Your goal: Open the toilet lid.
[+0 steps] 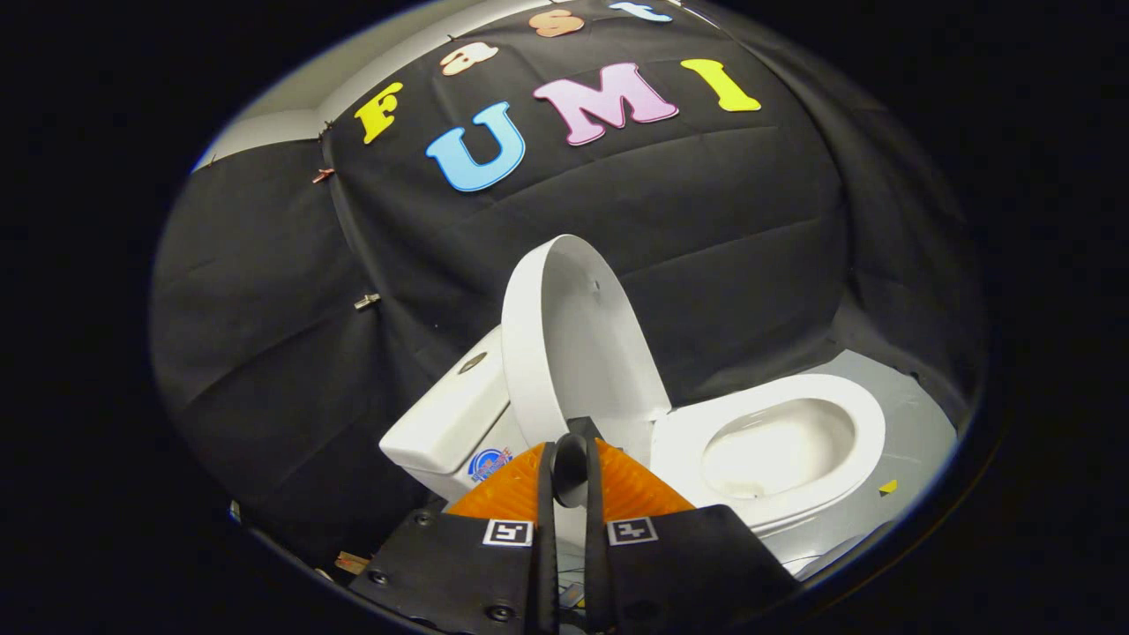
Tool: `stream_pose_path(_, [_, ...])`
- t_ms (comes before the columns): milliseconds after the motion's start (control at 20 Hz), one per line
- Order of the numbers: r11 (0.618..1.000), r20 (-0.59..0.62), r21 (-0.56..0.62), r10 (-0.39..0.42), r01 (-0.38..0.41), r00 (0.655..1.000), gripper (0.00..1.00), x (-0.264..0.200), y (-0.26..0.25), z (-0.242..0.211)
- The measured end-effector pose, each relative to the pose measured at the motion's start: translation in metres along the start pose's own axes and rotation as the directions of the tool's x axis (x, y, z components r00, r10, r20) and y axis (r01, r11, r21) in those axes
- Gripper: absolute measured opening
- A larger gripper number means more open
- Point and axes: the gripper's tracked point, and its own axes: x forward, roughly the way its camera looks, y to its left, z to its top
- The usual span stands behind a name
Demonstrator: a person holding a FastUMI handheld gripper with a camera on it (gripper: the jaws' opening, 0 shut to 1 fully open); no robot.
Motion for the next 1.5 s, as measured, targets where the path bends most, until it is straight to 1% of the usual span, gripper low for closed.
stream_pose_path(300, [0.998,-0.030,-0.011,0.054,-0.054,0.998,0.16,0.012,0.021,-0.011])
stream_pose_path(450, [0.997,-0.045,-0.018,0.069,-0.069,0.997,0.16,0.017,0.034,-0.017])
stream_pose_path(650, [0.996,-0.054,-0.011,0.090,-0.091,0.994,0.16,0.019,0.039,-0.020])
stream_pose_path(1200, [0.994,-0.073,-0.022,0.107,-0.109,0.992,0.16,0.024,0.047,-0.024])
stream_pose_path(1300, [0.995,-0.073,-0.014,0.099,-0.100,0.992,0.16,0.022,0.042,-0.022])
stream_pose_path(1500, [0.996,-0.088,-0.040,0.079,-0.083,0.993,0.16,0.017,0.033,-0.019])
